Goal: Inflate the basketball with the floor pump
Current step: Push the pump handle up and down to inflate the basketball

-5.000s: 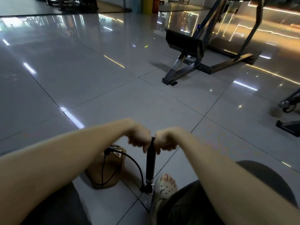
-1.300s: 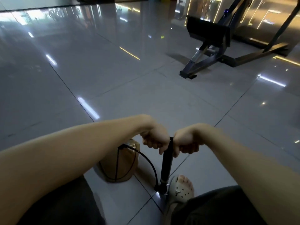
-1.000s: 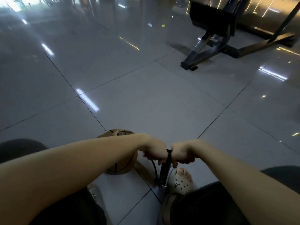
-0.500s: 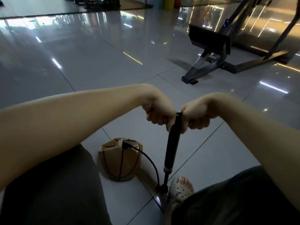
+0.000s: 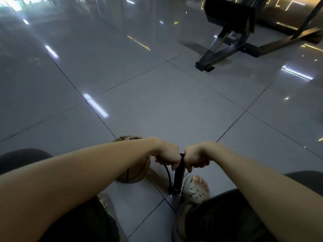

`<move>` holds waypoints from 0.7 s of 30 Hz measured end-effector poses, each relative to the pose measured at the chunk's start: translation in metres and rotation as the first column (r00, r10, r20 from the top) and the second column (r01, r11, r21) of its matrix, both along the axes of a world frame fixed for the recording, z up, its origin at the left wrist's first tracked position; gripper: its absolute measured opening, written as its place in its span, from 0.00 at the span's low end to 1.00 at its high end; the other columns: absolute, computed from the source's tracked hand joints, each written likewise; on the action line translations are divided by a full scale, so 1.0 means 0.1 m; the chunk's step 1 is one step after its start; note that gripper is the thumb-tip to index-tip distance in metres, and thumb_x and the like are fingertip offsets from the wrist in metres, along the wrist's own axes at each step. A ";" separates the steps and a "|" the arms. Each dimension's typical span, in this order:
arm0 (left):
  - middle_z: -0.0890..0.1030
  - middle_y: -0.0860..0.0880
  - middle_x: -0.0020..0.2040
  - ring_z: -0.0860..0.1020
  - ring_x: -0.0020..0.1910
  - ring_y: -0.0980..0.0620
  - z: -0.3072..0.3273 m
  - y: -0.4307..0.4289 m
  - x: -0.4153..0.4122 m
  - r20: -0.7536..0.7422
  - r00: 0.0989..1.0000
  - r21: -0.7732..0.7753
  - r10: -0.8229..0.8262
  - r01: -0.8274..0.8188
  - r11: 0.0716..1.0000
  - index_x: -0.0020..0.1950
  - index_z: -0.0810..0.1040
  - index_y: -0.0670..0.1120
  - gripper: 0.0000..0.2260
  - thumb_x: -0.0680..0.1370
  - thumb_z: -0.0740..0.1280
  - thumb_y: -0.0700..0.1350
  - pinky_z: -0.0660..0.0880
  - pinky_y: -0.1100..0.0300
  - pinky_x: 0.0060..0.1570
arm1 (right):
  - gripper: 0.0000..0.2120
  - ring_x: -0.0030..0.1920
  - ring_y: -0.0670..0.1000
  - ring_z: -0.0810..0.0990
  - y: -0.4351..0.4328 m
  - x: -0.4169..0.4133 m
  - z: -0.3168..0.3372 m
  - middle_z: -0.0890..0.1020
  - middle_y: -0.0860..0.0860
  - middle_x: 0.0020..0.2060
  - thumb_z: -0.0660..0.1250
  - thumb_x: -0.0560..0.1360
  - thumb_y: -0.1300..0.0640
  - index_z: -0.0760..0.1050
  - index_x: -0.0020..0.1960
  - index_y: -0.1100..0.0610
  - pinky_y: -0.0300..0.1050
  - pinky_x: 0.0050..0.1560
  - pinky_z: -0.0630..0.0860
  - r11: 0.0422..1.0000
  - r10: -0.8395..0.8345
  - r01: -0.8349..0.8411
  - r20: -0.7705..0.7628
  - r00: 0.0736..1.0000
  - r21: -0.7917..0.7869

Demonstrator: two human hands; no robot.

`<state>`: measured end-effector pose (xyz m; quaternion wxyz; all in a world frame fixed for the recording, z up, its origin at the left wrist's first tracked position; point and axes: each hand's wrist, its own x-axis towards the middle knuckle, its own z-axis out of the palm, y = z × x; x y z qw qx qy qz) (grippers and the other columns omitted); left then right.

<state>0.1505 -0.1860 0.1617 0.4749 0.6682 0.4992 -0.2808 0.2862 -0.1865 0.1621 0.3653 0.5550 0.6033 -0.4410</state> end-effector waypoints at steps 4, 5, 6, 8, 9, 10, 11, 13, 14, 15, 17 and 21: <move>0.67 0.50 0.27 0.63 0.24 0.51 0.30 0.08 0.02 -0.093 0.995 -0.050 -0.036 0.031 0.998 0.34 0.70 0.47 0.13 0.76 0.69 0.40 0.60 0.60 0.28 | 0.08 0.28 0.52 0.64 0.03 -0.04 0.32 0.68 0.53 0.30 0.69 0.75 0.59 0.71 0.40 0.57 0.45 0.32 0.63 0.999 0.033 -0.034 0.042 0.999 0.013; 0.66 0.50 0.27 0.62 0.24 0.51 0.43 0.13 0.01 -0.089 0.995 -0.071 -0.033 0.027 0.997 0.33 0.69 0.47 0.14 0.77 0.69 0.40 0.60 0.60 0.28 | 0.08 0.27 0.51 0.62 0.08 -0.03 0.47 0.67 0.52 0.28 0.69 0.75 0.60 0.71 0.40 0.56 0.43 0.30 0.61 1.000 0.013 -0.013 0.025 1.000 0.003; 0.65 0.51 0.26 0.61 0.24 0.52 0.62 0.21 -0.01 -0.070 0.997 -0.083 -0.018 0.012 0.996 0.33 0.69 0.48 0.15 0.77 0.69 0.40 0.59 0.59 0.28 | 0.08 0.25 0.50 0.61 0.16 -0.01 0.66 0.65 0.50 0.26 0.68 0.75 0.61 0.70 0.40 0.55 0.41 0.28 0.58 1.000 -0.012 0.012 -0.004 1.000 0.001; 0.63 0.51 0.26 0.58 0.24 0.53 1.09 0.40 -0.07 -0.020 1.000 -0.091 0.005 -0.007 0.996 0.31 0.67 0.49 0.18 0.78 0.69 0.40 0.56 0.60 0.28 | 0.11 0.23 0.48 0.57 0.34 0.02 1.13 0.62 0.49 0.25 0.68 0.75 0.61 0.69 0.38 0.53 0.38 0.27 0.54 0.998 -0.059 0.060 -0.067 0.996 0.010; 0.62 0.52 0.27 0.57 0.25 0.53 1.34 0.50 -0.11 0.003 1.000 -0.092 0.007 -0.007 0.996 0.30 0.66 0.50 0.19 0.78 0.69 0.40 0.54 0.60 0.27 | 0.13 0.24 0.48 0.57 0.44 0.03 1.38 0.61 0.48 0.25 0.68 0.75 0.61 0.67 0.36 0.53 0.38 0.27 0.53 0.997 -0.077 0.079 -0.091 0.993 0.015; 0.61 0.52 0.27 0.56 0.25 0.53 1.55 0.59 -0.14 0.019 1.000 -0.091 0.006 -0.004 0.996 0.29 0.65 0.51 0.20 0.78 0.68 0.40 0.53 0.59 0.28 | 0.15 0.25 0.48 0.56 0.52 0.03 1.60 0.60 0.49 0.26 0.68 0.76 0.61 0.65 0.34 0.52 0.39 0.27 0.52 0.995 -0.092 0.095 -0.114 0.989 0.020; 0.60 0.52 0.27 0.55 0.26 0.53 1.70 0.67 -0.16 0.026 1.000 -0.088 0.001 0.001 0.996 0.29 0.64 0.51 0.21 0.78 0.68 0.40 0.52 0.59 0.29 | 0.17 0.26 0.48 0.55 0.58 0.03 1.76 0.60 0.49 0.27 0.68 0.76 0.61 0.64 0.33 0.52 0.41 0.29 0.51 0.995 -0.098 0.102 -0.134 0.986 0.021; 0.58 0.52 0.28 0.53 0.27 0.53 1.76 0.77 -0.17 0.014 1.000 -0.091 -0.019 0.020 0.996 0.30 0.62 0.52 0.21 0.78 0.68 0.40 0.51 0.59 0.29 | 0.19 0.28 0.48 0.53 0.64 0.03 1.85 0.58 0.49 0.28 0.67 0.76 0.60 0.62 0.32 0.51 0.43 0.31 0.50 0.995 -0.094 0.096 -0.145 0.985 0.006; 0.58 0.52 0.28 0.53 0.27 0.53 1.68 0.77 -0.16 -0.002 1.000 -0.115 -0.028 0.027 0.993 0.31 0.62 0.52 0.21 0.78 0.68 0.39 0.51 0.59 0.29 | 0.20 0.28 0.48 0.53 0.64 0.04 1.78 0.58 0.49 0.28 0.67 0.76 0.60 0.61 0.31 0.51 0.43 0.31 0.49 0.995 -0.095 0.094 -0.130 0.987 -0.014; 0.58 0.53 0.27 0.53 0.26 0.54 1.55 0.76 -0.13 -0.015 0.999 -0.147 -0.035 0.033 0.989 0.31 0.62 0.52 0.21 0.79 0.67 0.39 0.51 0.60 0.28 | 0.20 0.28 0.48 0.53 0.63 0.06 1.64 0.58 0.49 0.28 0.67 0.76 0.60 0.60 0.31 0.50 0.42 0.30 0.49 0.995 -0.095 0.091 -0.111 0.989 -0.040; 0.59 0.53 0.26 0.54 0.24 0.55 1.17 0.69 -0.06 -0.036 0.998 -0.224 -0.049 0.039 0.974 0.29 0.63 0.51 0.21 0.79 0.66 0.39 0.52 0.62 0.25 | 0.21 0.27 0.48 0.52 0.57 0.09 1.26 0.57 0.48 0.27 0.66 0.76 0.60 0.58 0.31 0.50 0.41 0.28 0.49 0.990 -0.087 0.077 -0.078 0.993 -0.115; 0.58 0.53 0.24 0.53 0.22 0.54 0.44 0.61 -0.05 -0.084 0.995 -0.253 -0.053 0.030 0.967 0.30 0.60 0.52 0.22 0.78 0.66 0.39 0.50 0.61 0.26 | 0.20 0.26 0.49 0.53 0.44 0.06 0.54 0.59 0.48 0.26 0.66 0.75 0.61 0.58 0.32 0.51 0.41 0.28 0.51 0.985 -0.126 0.118 -0.057 0.990 -0.123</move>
